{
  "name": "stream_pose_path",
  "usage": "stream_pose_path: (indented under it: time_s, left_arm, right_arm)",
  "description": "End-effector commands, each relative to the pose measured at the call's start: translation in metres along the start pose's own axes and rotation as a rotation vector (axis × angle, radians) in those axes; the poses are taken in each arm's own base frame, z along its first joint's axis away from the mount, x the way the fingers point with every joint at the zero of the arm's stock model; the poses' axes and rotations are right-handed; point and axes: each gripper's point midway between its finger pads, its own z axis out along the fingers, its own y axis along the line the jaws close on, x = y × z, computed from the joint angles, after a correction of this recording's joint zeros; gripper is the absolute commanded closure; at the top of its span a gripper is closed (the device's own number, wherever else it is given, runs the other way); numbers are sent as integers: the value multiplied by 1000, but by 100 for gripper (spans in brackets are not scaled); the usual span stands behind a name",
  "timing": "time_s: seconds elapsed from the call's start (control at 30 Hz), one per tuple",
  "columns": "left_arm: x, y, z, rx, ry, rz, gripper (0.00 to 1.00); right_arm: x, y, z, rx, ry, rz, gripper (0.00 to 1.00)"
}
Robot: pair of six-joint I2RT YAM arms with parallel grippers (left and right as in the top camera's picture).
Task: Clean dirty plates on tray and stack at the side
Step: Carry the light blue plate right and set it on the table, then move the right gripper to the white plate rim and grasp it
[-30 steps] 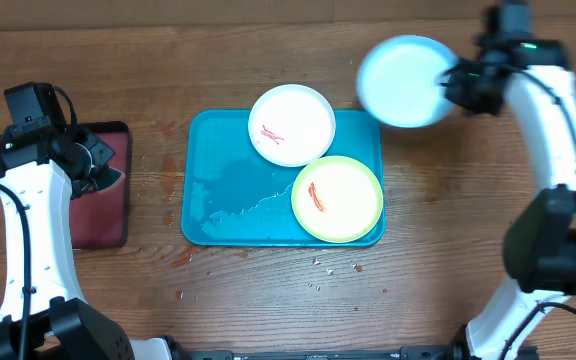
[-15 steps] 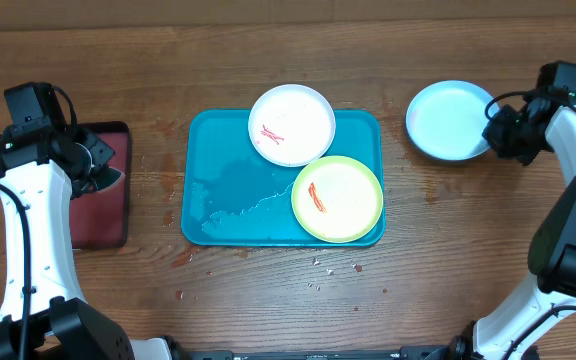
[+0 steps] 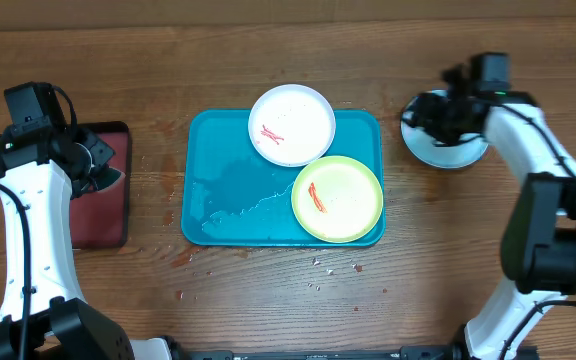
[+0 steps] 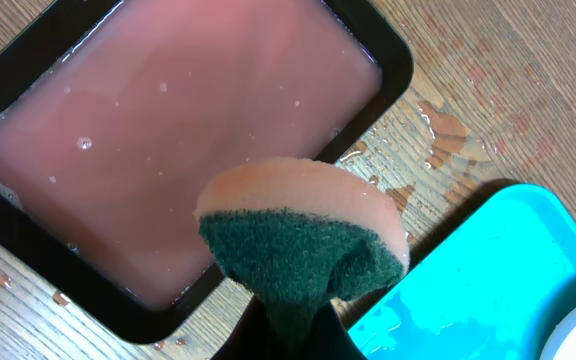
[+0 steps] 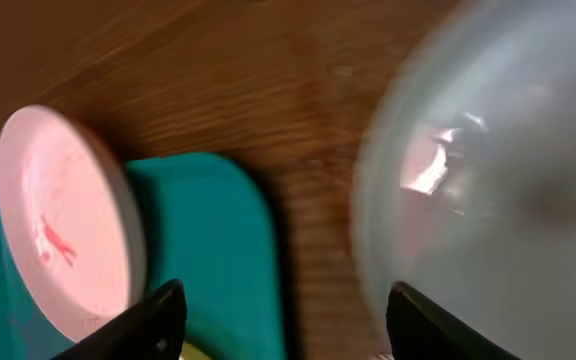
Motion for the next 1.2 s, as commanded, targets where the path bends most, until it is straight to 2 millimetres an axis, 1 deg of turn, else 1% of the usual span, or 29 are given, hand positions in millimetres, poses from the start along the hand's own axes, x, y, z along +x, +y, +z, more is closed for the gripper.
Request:
stream_pose_path:
  time_s: [0.0,0.1,0.17,0.23,0.3,0.37,0.47,0.63,0.67,0.7,0.77,0.83,0.87,0.97,1.03,1.17]
  left_arm:
    - [-1,0,-1,8,0,-5,96]
    - [-1,0,-1,7,0,-5,96]
    - [0,0,-1,6,3,-2,96]
    - [0,0,-1,6,4,-2,96]
    - [0,0,-1,5,4,-2,96]
    - [0,0,-1,6,4,-2,96]
    - [0,0,-1,6,3,-2,96]
    - [0,0,-1,6,3,-2,96]
    - [0,0,-1,6,3,-2,96]
    - [0,0,-1,6,3,-2,96]
    - [0,0,-1,6,3,-2,96]
    - [0,0,-1,6,3,-2,96]
    - [0,0,-1,6,3,-2,96]
    - [0,0,-1,6,3,-2,96]
    - [0,0,-1,6,3,-2,96]
    - [0,0,-1,6,3,-2,96]
  right_arm:
    - [4,55,7,-36,-33,-167,33]
    - [4,73,27,67,-88,-261,32]
    - [9,85,41,86,-104,-306,30]
    - [16,96,57,85,-103,-341,30]
    - [27,101,73,92,-87,-359,30]
    - [35,102,84,93,-66,-367,30]
    - [43,101,93,102,-46,-374,30]
    - [43,97,93,128,-46,-374,31]
    - [45,97,93,123,-38,-373,33]
    - [47,98,93,114,-30,-371,40]
    - [54,103,94,80,-2,-365,65]
    - [62,109,95,51,25,-327,77]
    - [66,112,96,40,36,-316,78]
    - [87,132,99,-21,96,-338,80]
    - [105,151,98,-70,141,-358,83]
    - [132,183,91,-98,194,-374,89]
